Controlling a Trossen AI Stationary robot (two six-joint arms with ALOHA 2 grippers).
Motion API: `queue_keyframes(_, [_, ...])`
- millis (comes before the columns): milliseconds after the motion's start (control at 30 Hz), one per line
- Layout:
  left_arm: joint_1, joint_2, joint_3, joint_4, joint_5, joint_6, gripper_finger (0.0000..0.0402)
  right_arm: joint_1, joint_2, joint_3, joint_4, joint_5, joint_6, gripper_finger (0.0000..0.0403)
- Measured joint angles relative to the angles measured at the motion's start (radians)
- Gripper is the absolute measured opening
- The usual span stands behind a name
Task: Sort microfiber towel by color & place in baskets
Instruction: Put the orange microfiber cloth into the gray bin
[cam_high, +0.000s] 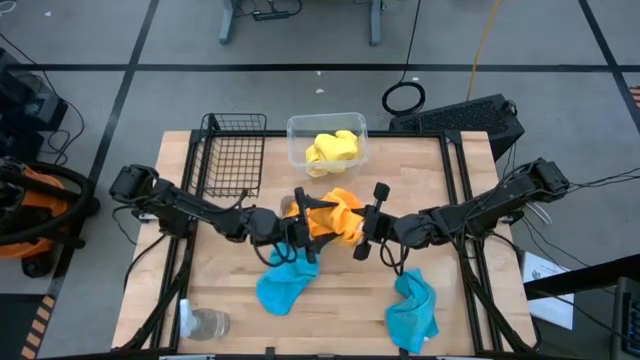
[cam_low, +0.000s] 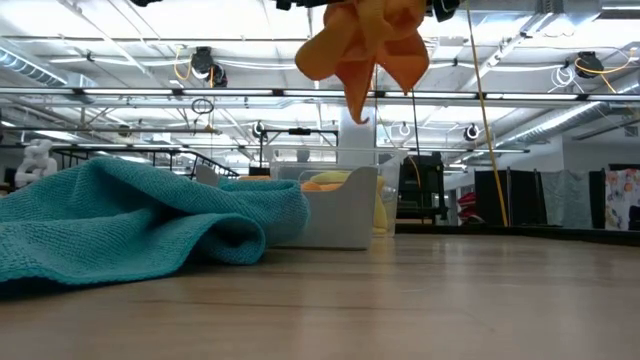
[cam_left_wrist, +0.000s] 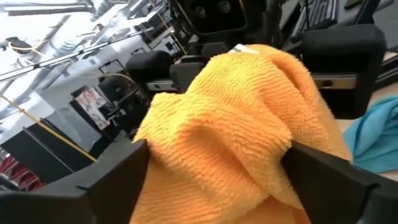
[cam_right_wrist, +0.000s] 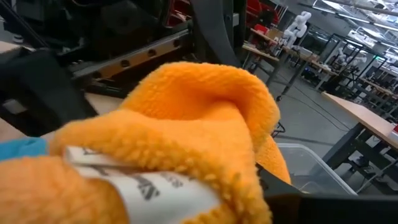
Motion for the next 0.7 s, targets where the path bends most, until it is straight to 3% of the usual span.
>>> queue_keyframes(267, [0.026,-0.006,0.0,-0.017,-0.014,0.0,0.0194,0.013,0.0,0.0,-0.007,-0.049,0.044,0.001])
queue_keyframes(467, [0.026,-0.006,-0.001,-0.034,0.007,0.023,0.0028,0.026,-0.01,0.001,-0.067,-0.03,0.096,0.0086])
queue_keyframes(600, [0.018,-0.008,-0.001,-0.018,-0.042,0.032,0.002,0.028,-0.01,0.002,-0.088,0.035,0.115,0.0154])
queue_keyframes(700, [0.002,-0.033,0.0,0.011,-0.156,0.072,0.0018,0.044,-0.01,0.001,-0.141,0.047,0.112,0.0201])
